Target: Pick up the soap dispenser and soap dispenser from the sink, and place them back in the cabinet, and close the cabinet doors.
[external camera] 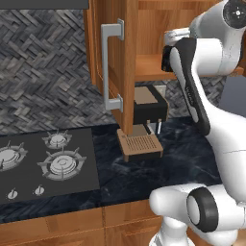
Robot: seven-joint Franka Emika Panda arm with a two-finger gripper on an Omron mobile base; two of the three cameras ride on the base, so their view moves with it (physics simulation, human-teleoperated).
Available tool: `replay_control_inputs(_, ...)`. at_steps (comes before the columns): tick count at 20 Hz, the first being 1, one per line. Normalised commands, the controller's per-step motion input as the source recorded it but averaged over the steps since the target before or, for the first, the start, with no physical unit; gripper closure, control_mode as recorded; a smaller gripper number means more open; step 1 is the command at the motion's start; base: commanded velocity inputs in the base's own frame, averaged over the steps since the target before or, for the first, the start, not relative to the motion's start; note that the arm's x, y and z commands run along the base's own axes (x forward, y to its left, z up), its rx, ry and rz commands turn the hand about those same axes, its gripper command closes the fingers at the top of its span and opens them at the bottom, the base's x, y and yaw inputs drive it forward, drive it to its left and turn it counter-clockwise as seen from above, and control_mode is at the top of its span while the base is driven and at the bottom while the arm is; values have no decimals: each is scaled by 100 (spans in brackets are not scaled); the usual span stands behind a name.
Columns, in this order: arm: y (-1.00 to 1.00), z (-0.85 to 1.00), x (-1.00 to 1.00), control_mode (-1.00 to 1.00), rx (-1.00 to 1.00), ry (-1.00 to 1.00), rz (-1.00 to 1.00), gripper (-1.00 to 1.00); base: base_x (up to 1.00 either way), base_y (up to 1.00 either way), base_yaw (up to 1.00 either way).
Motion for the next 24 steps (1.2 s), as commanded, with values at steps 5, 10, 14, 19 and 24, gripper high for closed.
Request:
replay_control_inputs(5, 17, -6, -81, -100, 0, 24, 0, -100, 0, 0, 0)
replay_control_inputs(10, 17, -24, -79, -100, 0, 21, -2, -100, 0, 0, 0)
replay_control_inputs(14, 10, -33, -66, -100, 0, 15, -5, -100, 0, 0, 0)
replay_control_inputs(19, 0, -47, -49, -100, 0, 7, -9, -100, 0, 0, 0)
replay_control_inputs(24, 0, -36, -30, -100, 0, 9, -4, -100, 0, 0, 0)
